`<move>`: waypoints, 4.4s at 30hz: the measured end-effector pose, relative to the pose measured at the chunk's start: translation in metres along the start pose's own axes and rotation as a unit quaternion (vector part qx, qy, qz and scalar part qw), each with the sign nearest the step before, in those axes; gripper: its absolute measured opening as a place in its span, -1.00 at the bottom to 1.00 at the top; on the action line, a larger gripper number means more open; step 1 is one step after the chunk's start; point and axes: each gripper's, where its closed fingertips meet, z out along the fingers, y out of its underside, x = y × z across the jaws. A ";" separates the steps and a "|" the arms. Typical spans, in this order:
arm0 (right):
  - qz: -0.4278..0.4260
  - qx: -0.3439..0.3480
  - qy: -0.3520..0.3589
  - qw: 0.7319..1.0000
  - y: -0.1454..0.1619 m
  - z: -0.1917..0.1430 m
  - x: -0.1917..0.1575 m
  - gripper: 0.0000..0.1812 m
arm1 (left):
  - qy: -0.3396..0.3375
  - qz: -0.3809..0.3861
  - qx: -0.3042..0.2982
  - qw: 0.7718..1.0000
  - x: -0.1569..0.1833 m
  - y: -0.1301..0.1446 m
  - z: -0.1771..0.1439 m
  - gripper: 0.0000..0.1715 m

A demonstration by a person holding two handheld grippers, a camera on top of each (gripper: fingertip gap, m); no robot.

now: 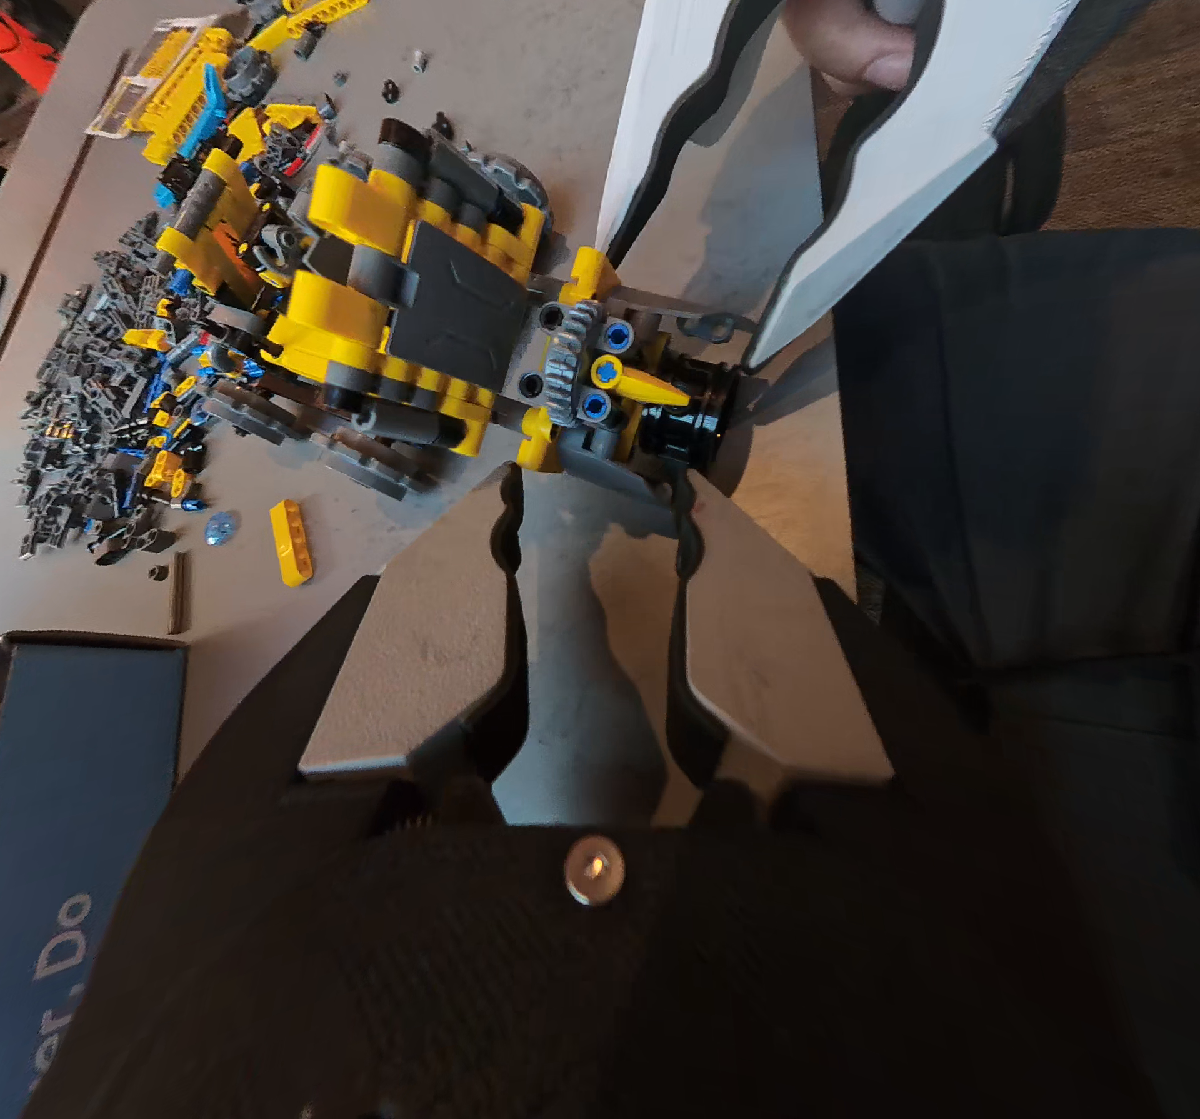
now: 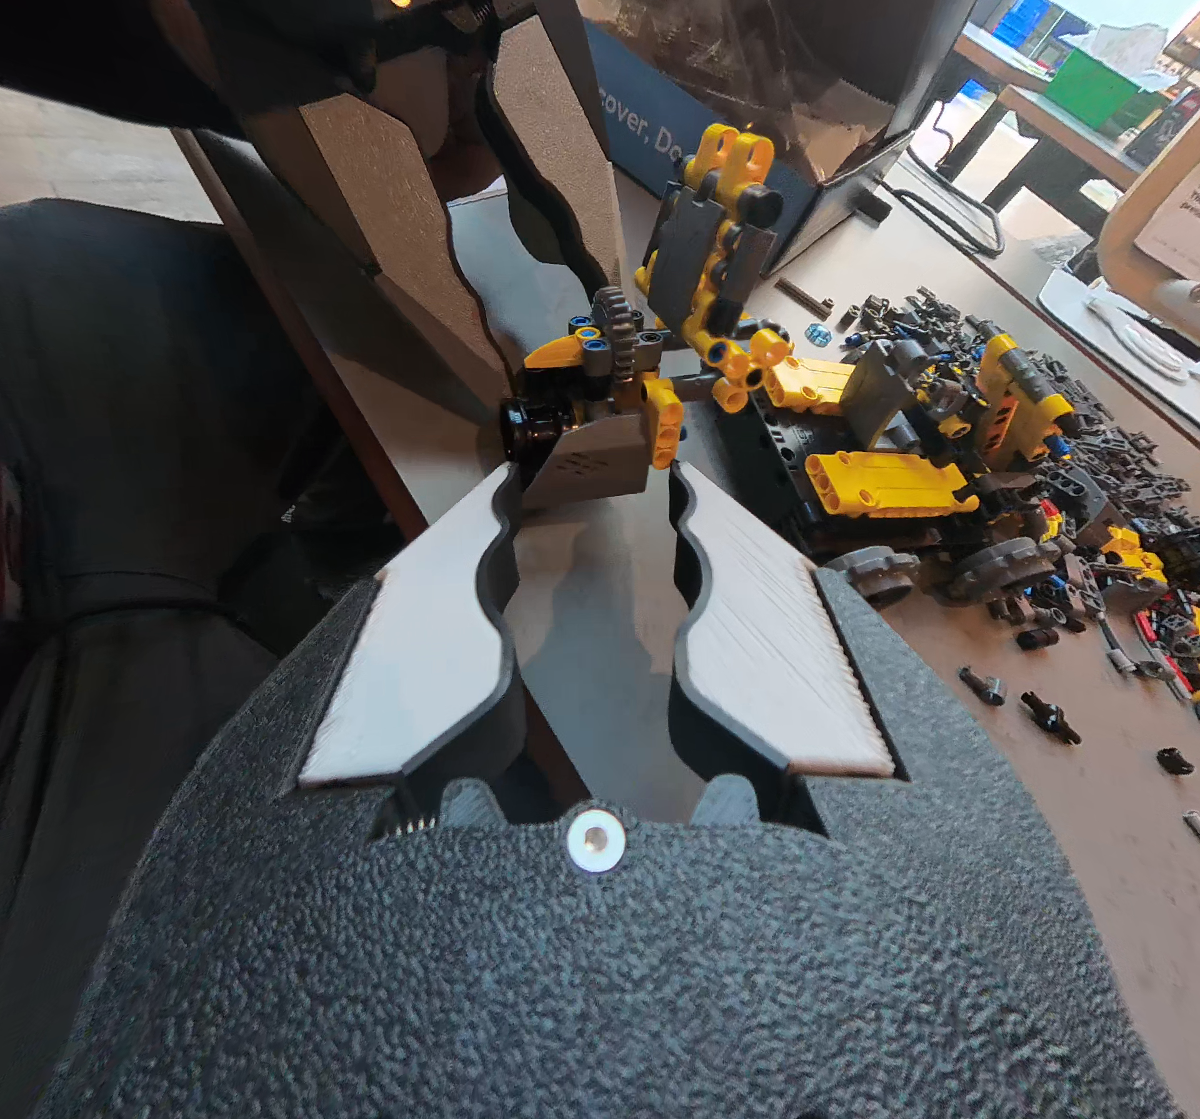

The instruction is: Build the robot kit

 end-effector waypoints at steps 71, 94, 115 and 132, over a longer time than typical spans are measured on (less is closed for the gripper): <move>0.149 -0.078 0.034 0.985 0.015 0.010 0.022 -0.55 | 0.164 0.023 0.039 0.985 -0.010 -0.009 0.023 -0.53; 0.022 -0.016 0.054 0.998 -0.008 0.003 0.037 -0.76 | 0.061 0.119 0.069 0.989 -0.021 -0.013 0.023 -0.55; 0.279 0.107 -0.064 0.952 -0.016 -0.019 0.058 -0.90 | 0.015 -0.072 0.124 0.990 -0.085 -0.017 0.006 -0.78; 0.324 0.293 -0.152 0.887 -0.056 -0.065 0.050 -0.91 | 0.086 -0.082 -0.002 0.993 -0.069 0.010 0.038 -0.45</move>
